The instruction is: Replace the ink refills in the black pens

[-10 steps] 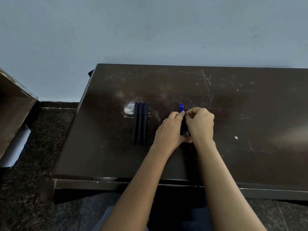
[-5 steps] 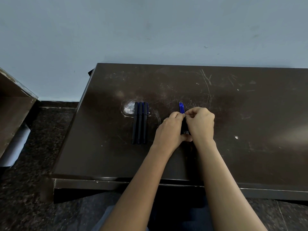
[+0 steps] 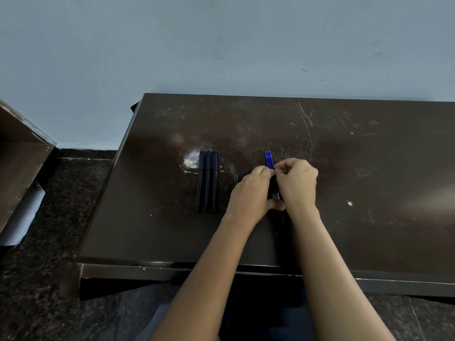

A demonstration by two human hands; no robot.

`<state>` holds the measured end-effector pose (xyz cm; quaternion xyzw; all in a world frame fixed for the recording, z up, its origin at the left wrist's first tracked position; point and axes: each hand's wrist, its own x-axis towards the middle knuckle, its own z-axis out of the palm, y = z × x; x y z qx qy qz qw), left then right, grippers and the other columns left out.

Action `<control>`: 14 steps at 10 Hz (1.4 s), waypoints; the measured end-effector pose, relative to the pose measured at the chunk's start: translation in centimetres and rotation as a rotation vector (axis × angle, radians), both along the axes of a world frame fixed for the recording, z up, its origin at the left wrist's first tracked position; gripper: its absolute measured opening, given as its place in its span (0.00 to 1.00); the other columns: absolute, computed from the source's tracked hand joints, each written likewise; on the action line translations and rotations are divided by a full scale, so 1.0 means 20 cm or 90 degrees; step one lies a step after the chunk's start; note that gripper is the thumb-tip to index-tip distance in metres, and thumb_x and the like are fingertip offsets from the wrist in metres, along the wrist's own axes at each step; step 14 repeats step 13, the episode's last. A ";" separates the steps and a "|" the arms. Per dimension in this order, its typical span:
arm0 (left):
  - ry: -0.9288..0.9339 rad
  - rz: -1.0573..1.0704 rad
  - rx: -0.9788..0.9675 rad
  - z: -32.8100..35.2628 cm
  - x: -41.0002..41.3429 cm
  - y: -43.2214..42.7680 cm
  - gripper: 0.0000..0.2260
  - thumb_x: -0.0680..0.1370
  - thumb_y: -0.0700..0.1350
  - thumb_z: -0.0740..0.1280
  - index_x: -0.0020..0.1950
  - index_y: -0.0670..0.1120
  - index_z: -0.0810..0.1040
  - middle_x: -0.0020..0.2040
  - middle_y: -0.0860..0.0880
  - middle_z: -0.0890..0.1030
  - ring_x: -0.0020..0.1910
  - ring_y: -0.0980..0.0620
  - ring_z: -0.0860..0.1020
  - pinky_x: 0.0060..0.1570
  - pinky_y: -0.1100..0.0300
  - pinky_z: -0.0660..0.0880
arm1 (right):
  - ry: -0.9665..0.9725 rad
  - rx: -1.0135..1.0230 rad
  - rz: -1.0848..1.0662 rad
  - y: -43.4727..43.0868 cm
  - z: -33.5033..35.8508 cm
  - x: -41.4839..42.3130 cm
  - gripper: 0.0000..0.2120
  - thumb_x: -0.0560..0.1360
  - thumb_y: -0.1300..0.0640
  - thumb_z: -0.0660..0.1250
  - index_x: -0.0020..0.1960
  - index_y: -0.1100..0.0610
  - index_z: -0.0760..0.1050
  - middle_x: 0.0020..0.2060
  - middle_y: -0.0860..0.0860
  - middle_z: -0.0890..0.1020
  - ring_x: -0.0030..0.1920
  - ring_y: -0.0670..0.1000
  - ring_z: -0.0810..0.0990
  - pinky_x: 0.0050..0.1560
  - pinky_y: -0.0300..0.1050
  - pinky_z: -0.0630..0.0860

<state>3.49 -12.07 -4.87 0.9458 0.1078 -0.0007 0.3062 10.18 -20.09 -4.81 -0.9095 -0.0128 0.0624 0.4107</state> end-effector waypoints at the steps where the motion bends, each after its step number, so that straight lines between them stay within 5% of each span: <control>1: 0.001 0.002 -0.004 0.00 0.00 0.00 0.30 0.69 0.48 0.75 0.68 0.47 0.69 0.64 0.50 0.73 0.54 0.47 0.77 0.50 0.53 0.74 | -0.003 0.006 0.009 -0.01 0.00 0.00 0.09 0.73 0.64 0.64 0.45 0.57 0.82 0.42 0.55 0.84 0.44 0.54 0.82 0.45 0.46 0.79; 10: -0.012 0.006 0.009 0.00 0.00 -0.01 0.29 0.71 0.50 0.73 0.68 0.46 0.67 0.66 0.48 0.72 0.60 0.47 0.76 0.53 0.49 0.76 | -0.023 -0.001 0.024 -0.01 -0.02 0.02 0.08 0.74 0.64 0.65 0.46 0.59 0.83 0.42 0.55 0.84 0.44 0.54 0.82 0.45 0.43 0.77; 14: -0.034 0.040 -0.014 0.02 0.01 -0.01 0.30 0.71 0.49 0.73 0.69 0.46 0.66 0.66 0.47 0.72 0.59 0.48 0.77 0.52 0.53 0.76 | -0.041 0.008 -0.004 -0.01 0.01 0.00 0.08 0.75 0.63 0.64 0.48 0.58 0.82 0.43 0.55 0.84 0.45 0.55 0.83 0.48 0.52 0.80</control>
